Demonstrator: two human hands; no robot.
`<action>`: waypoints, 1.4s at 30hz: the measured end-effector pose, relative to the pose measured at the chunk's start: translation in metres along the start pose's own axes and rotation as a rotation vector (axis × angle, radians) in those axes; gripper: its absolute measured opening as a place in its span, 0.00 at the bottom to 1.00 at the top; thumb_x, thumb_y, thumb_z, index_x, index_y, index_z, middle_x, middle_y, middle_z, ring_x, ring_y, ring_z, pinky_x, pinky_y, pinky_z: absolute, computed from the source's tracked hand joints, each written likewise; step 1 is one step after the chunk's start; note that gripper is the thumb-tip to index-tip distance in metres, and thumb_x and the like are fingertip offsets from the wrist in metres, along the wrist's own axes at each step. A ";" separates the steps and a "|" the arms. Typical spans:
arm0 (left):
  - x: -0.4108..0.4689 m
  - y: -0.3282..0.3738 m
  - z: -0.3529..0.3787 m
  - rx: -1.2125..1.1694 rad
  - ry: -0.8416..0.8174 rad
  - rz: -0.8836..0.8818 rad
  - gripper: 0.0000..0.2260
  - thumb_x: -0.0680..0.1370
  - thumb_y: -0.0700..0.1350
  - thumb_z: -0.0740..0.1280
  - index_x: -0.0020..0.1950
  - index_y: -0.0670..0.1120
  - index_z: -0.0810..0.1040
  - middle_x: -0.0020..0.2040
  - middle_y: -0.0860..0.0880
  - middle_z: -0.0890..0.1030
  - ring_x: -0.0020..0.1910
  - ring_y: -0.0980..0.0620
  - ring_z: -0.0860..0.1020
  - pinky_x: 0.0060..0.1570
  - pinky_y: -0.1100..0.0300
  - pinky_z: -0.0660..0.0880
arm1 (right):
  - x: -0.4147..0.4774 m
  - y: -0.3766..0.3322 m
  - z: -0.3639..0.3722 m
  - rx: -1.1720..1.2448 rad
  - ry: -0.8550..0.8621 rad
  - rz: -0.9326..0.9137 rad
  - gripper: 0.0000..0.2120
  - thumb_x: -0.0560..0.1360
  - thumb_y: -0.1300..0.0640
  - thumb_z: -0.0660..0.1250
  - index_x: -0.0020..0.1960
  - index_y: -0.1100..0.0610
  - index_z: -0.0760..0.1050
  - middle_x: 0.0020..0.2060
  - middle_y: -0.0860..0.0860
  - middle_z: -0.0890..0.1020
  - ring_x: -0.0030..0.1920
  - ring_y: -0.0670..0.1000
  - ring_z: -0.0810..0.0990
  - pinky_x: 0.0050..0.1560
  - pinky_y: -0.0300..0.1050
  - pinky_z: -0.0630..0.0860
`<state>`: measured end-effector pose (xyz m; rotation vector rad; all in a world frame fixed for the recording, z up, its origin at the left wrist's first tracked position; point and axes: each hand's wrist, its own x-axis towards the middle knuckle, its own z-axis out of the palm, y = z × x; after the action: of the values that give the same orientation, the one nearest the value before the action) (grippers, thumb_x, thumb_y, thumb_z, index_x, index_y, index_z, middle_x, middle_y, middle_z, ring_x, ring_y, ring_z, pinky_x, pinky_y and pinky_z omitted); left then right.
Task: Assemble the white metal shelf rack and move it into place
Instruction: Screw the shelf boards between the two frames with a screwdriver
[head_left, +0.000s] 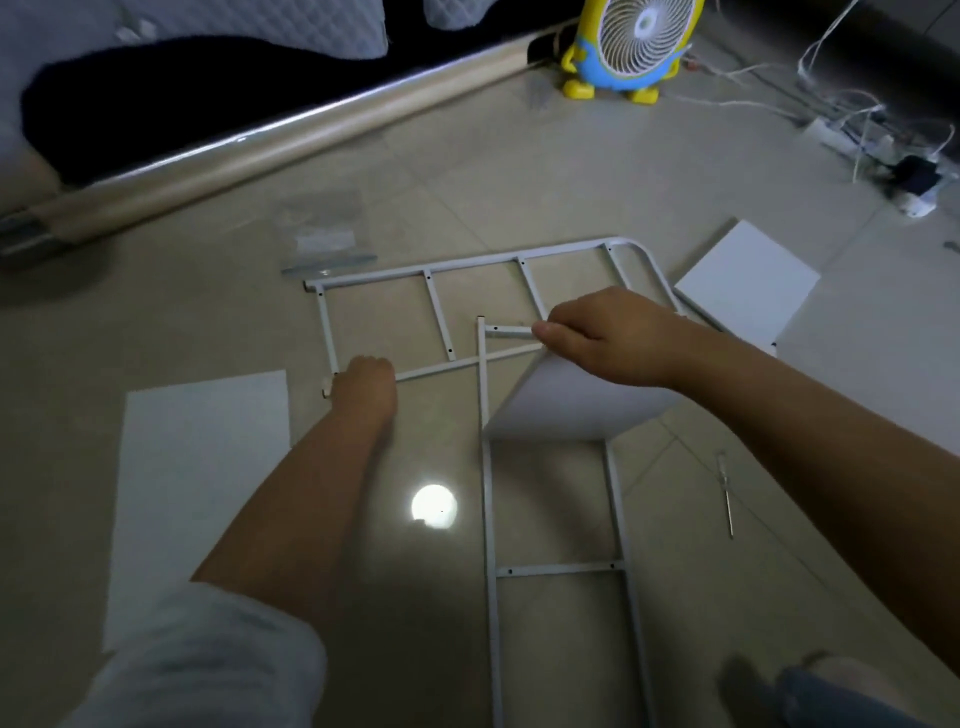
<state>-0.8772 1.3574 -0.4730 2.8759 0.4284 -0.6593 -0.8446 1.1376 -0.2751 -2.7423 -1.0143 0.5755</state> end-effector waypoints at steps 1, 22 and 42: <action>0.005 -0.002 0.006 0.022 -0.002 0.011 0.15 0.76 0.36 0.59 0.63 0.38 0.69 0.63 0.40 0.71 0.63 0.42 0.69 0.61 0.50 0.67 | 0.002 -0.003 0.002 -0.003 -0.001 0.015 0.22 0.80 0.47 0.50 0.36 0.60 0.69 0.28 0.53 0.70 0.31 0.50 0.68 0.34 0.43 0.62; 0.012 -0.040 0.036 0.338 0.216 0.254 0.09 0.75 0.38 0.59 0.53 0.41 0.73 0.49 0.41 0.80 0.51 0.43 0.74 0.57 0.54 0.63 | -0.014 0.001 0.007 -0.046 0.169 0.068 0.23 0.71 0.45 0.45 0.33 0.60 0.69 0.26 0.53 0.69 0.29 0.52 0.67 0.31 0.44 0.61; -0.067 -0.025 -0.067 -0.089 0.689 -0.009 0.13 0.68 0.35 0.74 0.29 0.35 0.72 0.18 0.38 0.71 0.15 0.43 0.72 0.25 0.54 0.74 | -0.034 0.050 0.027 -0.205 0.536 -0.030 0.22 0.73 0.41 0.47 0.29 0.54 0.63 0.27 0.58 0.78 0.30 0.58 0.77 0.30 0.42 0.59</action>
<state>-0.9152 1.3794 -0.3857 2.9353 0.5292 0.3710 -0.8495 1.0779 -0.3031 -2.7977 -1.0095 -0.2801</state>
